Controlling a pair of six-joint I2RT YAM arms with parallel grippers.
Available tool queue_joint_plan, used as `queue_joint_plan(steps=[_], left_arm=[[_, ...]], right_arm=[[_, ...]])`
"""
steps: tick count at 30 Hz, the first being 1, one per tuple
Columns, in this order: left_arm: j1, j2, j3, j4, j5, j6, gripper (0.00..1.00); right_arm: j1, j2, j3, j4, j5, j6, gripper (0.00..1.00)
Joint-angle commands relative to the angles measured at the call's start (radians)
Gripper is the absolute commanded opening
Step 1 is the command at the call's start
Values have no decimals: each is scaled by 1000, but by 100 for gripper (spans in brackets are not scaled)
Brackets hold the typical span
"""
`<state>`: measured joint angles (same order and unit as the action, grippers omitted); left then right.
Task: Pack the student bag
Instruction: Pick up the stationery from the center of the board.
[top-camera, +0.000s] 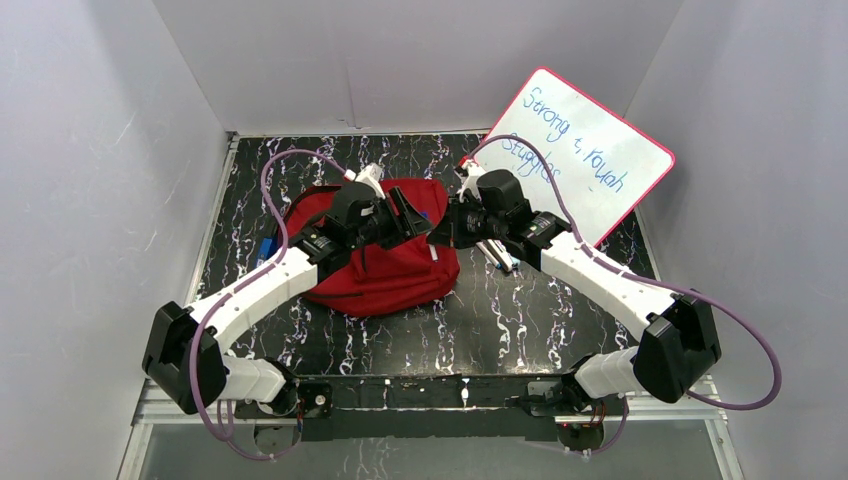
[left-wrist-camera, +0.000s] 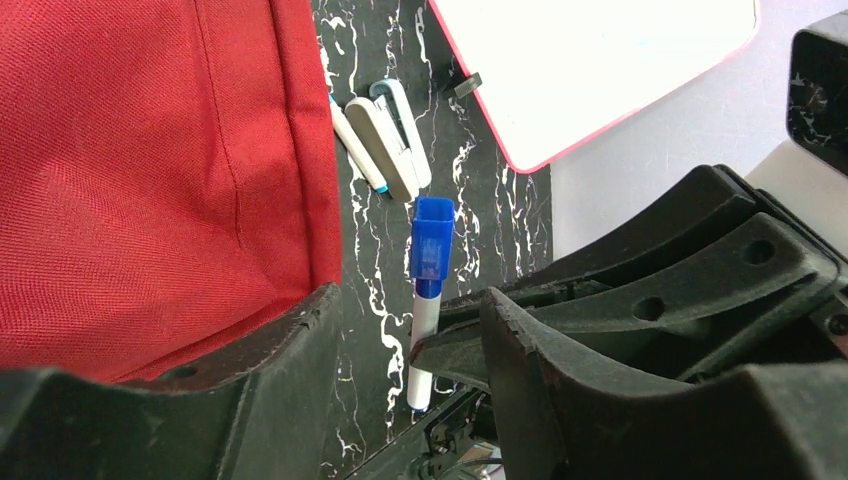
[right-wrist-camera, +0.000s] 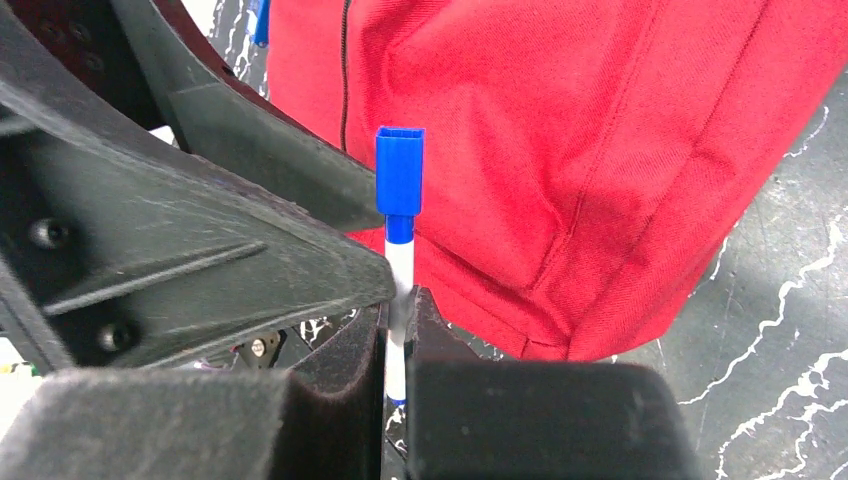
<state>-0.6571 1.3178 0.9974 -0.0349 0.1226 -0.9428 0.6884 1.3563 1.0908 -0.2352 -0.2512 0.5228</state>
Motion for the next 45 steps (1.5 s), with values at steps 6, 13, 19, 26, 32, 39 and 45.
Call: queue_joint_plan(steps=[6,13,19,26,32,39,45], left_arm=[[-21,-15,12,25,-49,-8,45],[-35,3,14,30,-35,-14,36],[-39,1,6,59,-33,-22,23],[-41,-9,-10,78,-27,-36,2],[-41,-14,-19,83,-29,-36,0],[-35,-24,24,-58,-125,25,1],[40,-80,36,-259,-210,93,0]], right_arm=[[-1,-28,47,110,-30,44,0],[0,-6,49,135,-18,70,0],[0,13,53,157,-16,86,0],[0,24,58,154,-19,88,0],[0,5,52,136,1,83,23],[0,-34,50,47,94,35,55],[-5,-50,67,-29,152,21,99]])
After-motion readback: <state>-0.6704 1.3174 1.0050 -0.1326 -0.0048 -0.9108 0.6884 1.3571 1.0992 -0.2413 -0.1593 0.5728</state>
